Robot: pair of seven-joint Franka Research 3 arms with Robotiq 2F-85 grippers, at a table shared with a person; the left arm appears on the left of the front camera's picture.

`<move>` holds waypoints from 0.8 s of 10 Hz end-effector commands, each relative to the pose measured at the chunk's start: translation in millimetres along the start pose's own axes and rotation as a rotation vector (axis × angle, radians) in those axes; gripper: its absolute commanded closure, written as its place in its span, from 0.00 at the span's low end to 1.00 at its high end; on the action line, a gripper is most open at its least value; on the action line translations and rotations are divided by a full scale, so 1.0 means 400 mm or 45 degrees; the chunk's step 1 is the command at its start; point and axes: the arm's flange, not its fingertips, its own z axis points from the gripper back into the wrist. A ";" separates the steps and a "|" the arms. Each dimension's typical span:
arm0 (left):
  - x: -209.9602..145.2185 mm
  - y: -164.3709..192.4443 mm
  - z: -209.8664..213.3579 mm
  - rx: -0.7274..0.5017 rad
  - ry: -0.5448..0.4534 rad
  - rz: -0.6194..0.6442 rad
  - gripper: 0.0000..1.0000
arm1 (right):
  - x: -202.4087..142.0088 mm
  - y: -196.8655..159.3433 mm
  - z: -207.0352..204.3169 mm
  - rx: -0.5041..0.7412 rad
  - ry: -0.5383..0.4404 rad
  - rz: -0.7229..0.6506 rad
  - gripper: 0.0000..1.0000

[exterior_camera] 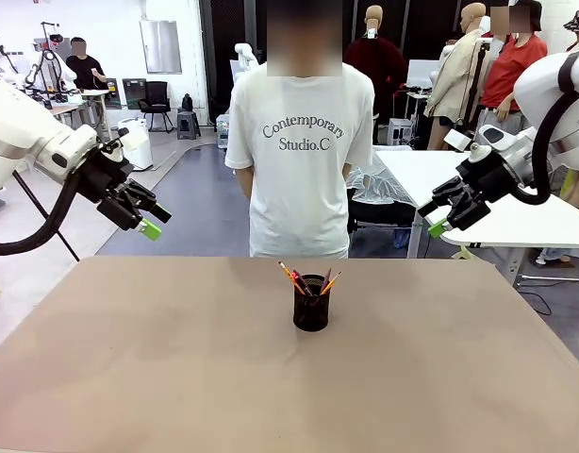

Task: Place the pens into the pen holder.
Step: Pick up a writing instrument from the table and place it into the Pen holder.

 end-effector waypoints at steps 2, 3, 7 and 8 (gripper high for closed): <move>0.003 -0.003 0.004 0.004 -0.001 0.014 0.00 | 0.006 0.004 0.004 0.003 -0.003 0.006 0.00; 0.003 -0.003 0.004 0.004 -0.001 0.014 0.00 | 0.006 0.004 0.004 0.003 -0.003 0.006 0.00; 0.003 -0.003 0.004 0.004 -0.001 0.014 0.00 | 0.006 0.004 0.004 0.003 -0.003 0.006 0.00; 0.003 -0.003 0.004 0.004 -0.001 0.014 0.00 | 0.006 0.004 0.004 0.003 -0.003 0.006 0.00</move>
